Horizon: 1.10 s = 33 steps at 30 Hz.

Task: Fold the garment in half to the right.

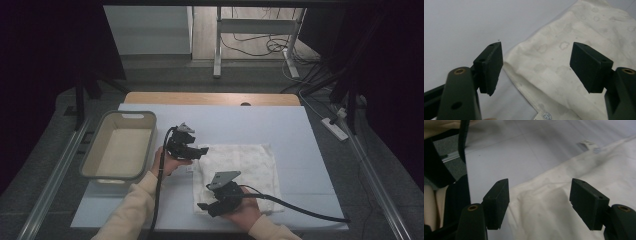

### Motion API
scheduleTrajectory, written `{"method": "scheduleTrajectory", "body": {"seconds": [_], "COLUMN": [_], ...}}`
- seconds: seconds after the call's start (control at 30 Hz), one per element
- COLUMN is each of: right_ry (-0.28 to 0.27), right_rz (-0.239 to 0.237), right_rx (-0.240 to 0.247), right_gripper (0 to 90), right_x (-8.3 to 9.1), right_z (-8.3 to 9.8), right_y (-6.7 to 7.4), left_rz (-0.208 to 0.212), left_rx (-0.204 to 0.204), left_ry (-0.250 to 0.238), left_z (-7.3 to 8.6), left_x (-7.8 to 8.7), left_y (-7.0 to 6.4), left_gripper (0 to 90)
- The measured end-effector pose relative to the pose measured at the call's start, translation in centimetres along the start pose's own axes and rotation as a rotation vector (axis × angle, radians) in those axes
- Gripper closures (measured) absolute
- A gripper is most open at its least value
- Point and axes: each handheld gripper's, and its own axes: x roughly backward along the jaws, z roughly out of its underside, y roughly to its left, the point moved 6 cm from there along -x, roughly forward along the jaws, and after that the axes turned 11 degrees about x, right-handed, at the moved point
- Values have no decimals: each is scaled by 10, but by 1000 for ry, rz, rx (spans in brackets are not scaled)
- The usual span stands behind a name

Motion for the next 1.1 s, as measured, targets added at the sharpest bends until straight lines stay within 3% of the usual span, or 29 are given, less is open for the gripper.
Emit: {"method": "scheduleTrajectory", "body": {"seconds": [0.27,0.47,0.6,0.7,1.0,1.1], "right_ry": [43,77,113,126,132,147], "right_rz": [-27,-37,22,39,92,119], "right_rx": [9,45,99,125,114,126], "right_gripper": [291,288,324,338,558,749], "right_x": [-14,-23,-27,-27,-23,-19], "right_z": [2,3,4,4,5,6], "right_y": [13,21,25,25,20,16], "left_rz": [0,-3,-4,-3,-10,-11], "left_rx": [-2,6,8,9,13,21], "left_ry": [7,18,22,24,29,28], "left_z": [1,2,2,3,4,4], "left_x": [-1,-2,-3,-3,-4,-4], "left_y": [1,3,3,3,6,7], "left_gripper": [273,271,270,270,270,273]}}
